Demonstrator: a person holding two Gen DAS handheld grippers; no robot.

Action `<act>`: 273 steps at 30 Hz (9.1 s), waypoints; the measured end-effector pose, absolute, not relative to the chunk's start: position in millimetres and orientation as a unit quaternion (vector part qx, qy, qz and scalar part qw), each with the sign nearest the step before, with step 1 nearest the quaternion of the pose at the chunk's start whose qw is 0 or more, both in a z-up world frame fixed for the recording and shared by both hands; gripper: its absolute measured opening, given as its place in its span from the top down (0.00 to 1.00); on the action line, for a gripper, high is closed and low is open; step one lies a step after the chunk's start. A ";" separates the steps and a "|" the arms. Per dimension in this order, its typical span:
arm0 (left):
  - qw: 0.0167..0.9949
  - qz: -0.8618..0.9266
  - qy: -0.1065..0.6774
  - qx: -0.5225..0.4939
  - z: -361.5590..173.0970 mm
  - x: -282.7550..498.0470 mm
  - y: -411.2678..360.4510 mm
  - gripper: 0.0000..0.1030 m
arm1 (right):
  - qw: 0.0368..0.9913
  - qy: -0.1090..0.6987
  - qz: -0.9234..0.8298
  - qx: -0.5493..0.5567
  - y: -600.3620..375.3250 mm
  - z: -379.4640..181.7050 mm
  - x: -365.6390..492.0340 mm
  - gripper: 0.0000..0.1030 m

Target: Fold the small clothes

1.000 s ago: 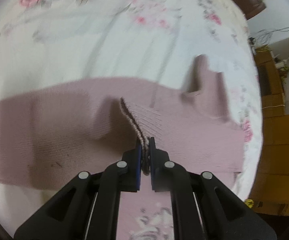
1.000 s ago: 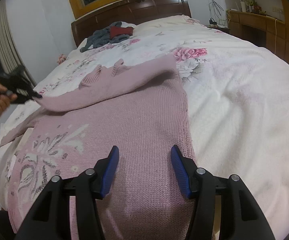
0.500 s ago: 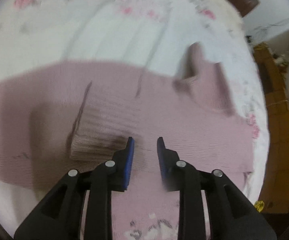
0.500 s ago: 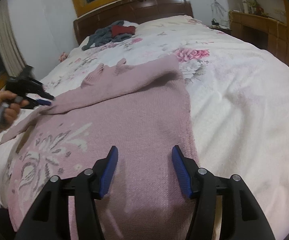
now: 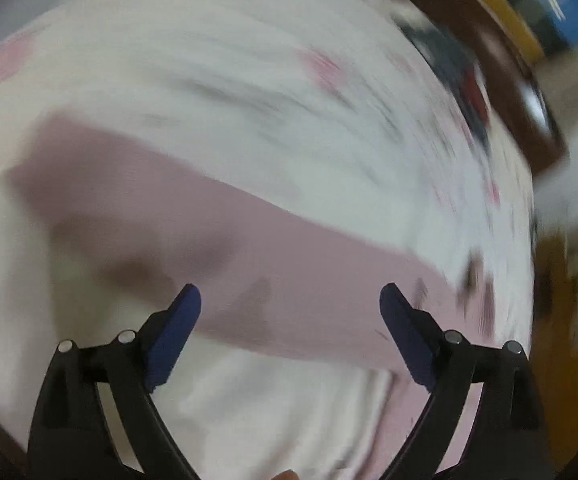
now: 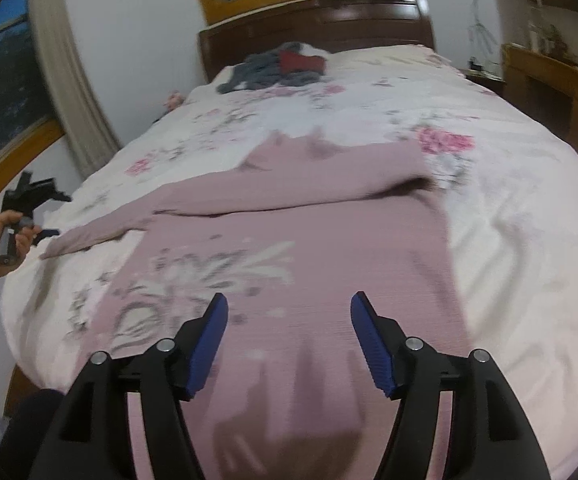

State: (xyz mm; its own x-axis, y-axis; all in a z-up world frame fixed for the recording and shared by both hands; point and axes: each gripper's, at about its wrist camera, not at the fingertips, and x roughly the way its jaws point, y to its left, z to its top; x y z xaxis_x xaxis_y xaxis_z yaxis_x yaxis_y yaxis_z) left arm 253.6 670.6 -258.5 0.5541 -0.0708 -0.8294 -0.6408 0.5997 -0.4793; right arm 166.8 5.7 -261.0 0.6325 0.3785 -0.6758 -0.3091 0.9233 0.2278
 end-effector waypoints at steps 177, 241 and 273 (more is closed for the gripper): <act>0.774 -0.163 0.543 -0.282 -367.6 694.6 342.3 0.46 | 0.706 0.591 0.279 0.273 24.2 -363.6 690.2 0.62; 0.743 -0.149 0.599 -0.259 -353.2 420.2 313.1 0.89 | 0.718 0.613 0.235 0.233 -1.4 -335.5 430.3 0.90; 0.678 -0.098 0.633 -0.359 -330.8 98.7 430.8 0.18 | 0.636 0.689 0.223 0.267 -180.4 -319.1 169.9 0.42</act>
